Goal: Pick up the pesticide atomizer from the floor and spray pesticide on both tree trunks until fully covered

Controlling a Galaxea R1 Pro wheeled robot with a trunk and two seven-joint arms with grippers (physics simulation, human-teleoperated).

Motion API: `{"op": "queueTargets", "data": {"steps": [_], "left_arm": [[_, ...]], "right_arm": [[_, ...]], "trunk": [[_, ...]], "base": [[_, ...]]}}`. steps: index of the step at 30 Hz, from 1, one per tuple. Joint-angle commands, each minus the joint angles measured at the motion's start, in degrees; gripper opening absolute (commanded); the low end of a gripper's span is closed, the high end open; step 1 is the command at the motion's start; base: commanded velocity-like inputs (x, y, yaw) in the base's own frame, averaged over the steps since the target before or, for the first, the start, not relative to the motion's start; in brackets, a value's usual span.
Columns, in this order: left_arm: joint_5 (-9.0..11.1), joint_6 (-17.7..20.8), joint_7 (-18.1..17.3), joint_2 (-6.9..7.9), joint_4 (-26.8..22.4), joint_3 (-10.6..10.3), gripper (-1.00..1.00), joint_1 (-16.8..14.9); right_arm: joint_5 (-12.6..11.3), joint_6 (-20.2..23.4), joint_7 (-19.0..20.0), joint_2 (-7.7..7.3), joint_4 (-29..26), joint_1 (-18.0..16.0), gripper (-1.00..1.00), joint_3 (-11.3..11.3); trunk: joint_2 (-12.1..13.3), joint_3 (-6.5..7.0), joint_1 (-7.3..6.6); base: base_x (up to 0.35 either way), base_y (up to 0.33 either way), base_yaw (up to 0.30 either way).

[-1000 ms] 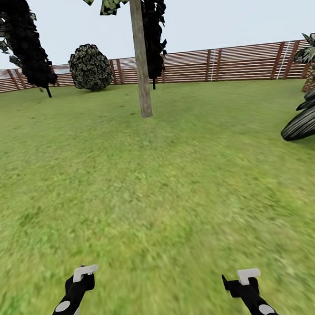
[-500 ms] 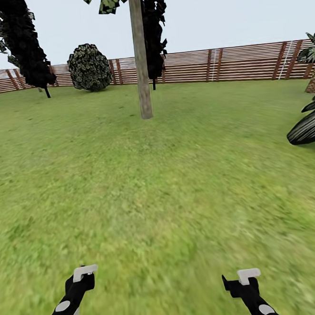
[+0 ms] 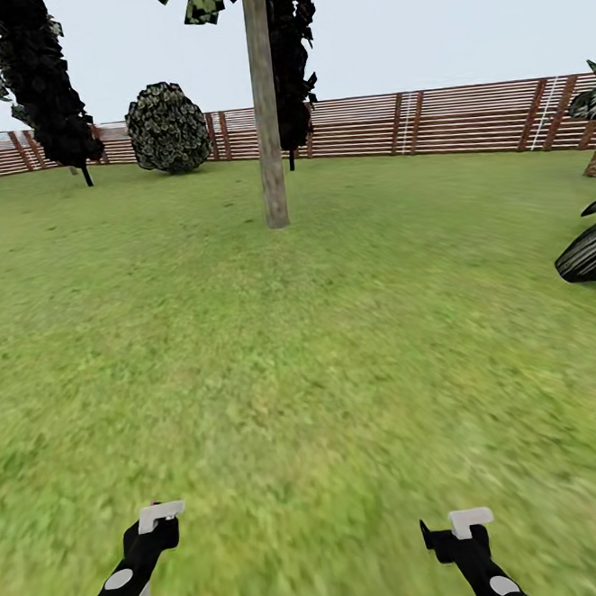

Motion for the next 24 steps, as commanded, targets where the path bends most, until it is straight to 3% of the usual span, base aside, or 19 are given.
{"op": "queueTargets", "data": {"steps": [1, 17, 21, 22, 24], "left_arm": [[0.0, 0.0, 0.01, 0.0, -0.01, 0.01, -1.0, 0.0], [-0.05, 0.0, 0.0, 0.0, -0.01, 0.01, -1.0, 0.0], [-0.04, 0.0, 0.0, 0.0, -0.01, 0.01, -1.0, 0.0], [-0.01, 0.0, 0.0, 0.0, -0.01, 0.01, -1.0, 0.0], [0.0, 0.0, -0.01, -0.01, -0.01, -0.02, -1.0, 0.0]], "right_arm": [[0.0, 0.0, 0.0, 0.0, 0.0, 0.0, 1.0, 0.0], [-0.34, -0.31, -0.08, 0.08, 0.03, 0.05, 1.0, -0.04], [-1.78, -8.18, -0.13, 0.09, 0.0, 1.63, 1.0, -0.23], [-2.17, -12.23, -0.1, 0.12, 0.0, 2.57, 1.0, -0.21], [-2.3, -13.7, -0.06, 0.15, 0.03, 2.92, 1.0, -0.19]], "trunk": [[0.0, 0.0, 0.0], [0.0, 0.0, 0.0], [0.0, 0.0, 0.0], [0.0, 0.0, 0.0], [0.0, 0.0, 0.0]], "base": [[0.338, 0.0, 0.0], [0.338, 0.0, 0.0], [0.338, 0.0, 0.0], [0.338, 0.0, 0.0], [0.338, 0.0, 0.0]]}}
